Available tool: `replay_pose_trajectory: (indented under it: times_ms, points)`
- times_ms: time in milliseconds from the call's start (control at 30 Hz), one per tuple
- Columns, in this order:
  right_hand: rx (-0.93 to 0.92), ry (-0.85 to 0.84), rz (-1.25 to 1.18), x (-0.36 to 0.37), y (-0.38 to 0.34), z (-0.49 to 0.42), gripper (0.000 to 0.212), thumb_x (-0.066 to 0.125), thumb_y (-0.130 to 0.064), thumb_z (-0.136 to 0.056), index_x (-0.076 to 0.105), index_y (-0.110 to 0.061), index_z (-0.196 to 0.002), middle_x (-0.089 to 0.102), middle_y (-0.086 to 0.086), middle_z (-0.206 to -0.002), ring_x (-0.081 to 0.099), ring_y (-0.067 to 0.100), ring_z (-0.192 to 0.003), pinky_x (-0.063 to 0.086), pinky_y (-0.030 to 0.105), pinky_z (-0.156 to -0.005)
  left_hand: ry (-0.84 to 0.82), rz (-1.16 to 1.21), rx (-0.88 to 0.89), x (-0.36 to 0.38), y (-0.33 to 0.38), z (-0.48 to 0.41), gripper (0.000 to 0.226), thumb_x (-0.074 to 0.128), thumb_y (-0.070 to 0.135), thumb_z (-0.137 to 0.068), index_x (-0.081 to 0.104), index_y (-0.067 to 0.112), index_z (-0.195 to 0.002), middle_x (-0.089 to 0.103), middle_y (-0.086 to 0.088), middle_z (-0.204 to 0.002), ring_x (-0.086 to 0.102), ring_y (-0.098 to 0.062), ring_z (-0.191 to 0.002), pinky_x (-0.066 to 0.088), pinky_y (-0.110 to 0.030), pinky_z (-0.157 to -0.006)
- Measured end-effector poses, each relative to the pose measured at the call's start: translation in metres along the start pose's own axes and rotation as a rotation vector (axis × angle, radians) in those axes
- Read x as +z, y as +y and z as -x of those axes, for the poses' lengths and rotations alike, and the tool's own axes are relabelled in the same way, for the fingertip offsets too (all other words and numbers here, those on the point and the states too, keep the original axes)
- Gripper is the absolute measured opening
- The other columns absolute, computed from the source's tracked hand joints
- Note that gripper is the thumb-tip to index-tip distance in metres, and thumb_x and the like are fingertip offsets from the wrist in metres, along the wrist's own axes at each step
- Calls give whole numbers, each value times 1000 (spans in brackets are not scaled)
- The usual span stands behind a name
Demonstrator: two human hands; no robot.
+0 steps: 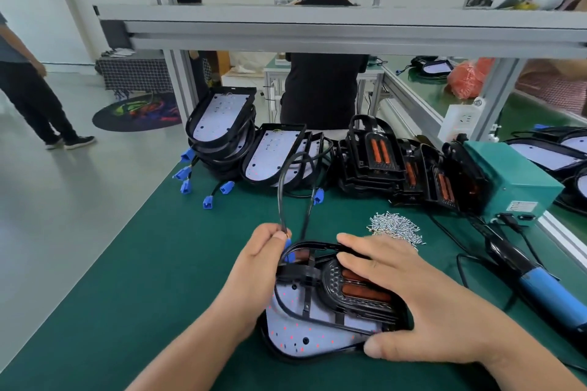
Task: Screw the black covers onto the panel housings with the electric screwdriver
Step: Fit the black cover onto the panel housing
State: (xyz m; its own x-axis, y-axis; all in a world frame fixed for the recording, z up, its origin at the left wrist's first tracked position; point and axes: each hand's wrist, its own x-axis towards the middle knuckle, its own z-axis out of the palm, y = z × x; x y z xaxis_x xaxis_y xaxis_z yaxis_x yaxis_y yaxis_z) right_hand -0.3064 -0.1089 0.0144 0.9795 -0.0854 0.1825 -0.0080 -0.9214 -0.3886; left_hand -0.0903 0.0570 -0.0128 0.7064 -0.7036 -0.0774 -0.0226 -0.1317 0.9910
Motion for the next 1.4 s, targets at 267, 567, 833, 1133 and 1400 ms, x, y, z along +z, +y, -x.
replay_pose_trajectory:
  times_ms: [267, 567, 833, 1133, 1400]
  points:
    - [-77, -28, 52, 0, -5, -4, 92, 77, -55, -85, 37, -31, -165, 14, -20, -175, 15, 14, -161, 7, 34, -127, -204, 172, 8, 2, -1, -3, 35, 51, 47, -95, 67, 43, -126, 78, -1, -123, 71, -19, -121, 47, -45, -109]
    - [-10, -155, 13, 3, -4, -8, 88, 66, -57, -85, 23, -56, -162, 3, -36, -171, -2, 5, -161, 15, 41, -125, -358, -62, 22, -4, 5, -6, 40, 59, 37, -94, 69, 28, -132, 74, 11, -130, 65, -9, -128, 42, -44, -119]
    - [48, -132, -13, 17, -11, -8, 80, 58, -74, -91, 25, -56, -161, 0, -31, -171, -7, 6, -160, 17, 39, -127, -346, -221, 140, -20, 2, -6, 24, 61, 29, -106, 74, 39, -124, 77, 5, -120, 71, -13, -116, 54, -31, -105]
    - [51, -159, -8, 19, -7, -7, 66, 43, -78, -100, 22, -61, -160, -5, -26, -173, -15, 8, -161, 15, 46, -129, -272, -337, 181, -16, -4, -2, 20, 65, 25, -105, 76, 32, -120, 78, 17, -112, 71, -3, -110, 54, -37, -106]
    - [330, 408, -126, -13, 6, 7, 62, 57, -74, -93, 65, -36, -140, 55, -24, -144, 45, -1, -138, 39, 35, -116, -385, -392, 229, -32, 0, 0, 23, 63, 21, -107, 77, 37, -116, 78, 15, -115, 71, -6, -112, 51, -33, -102]
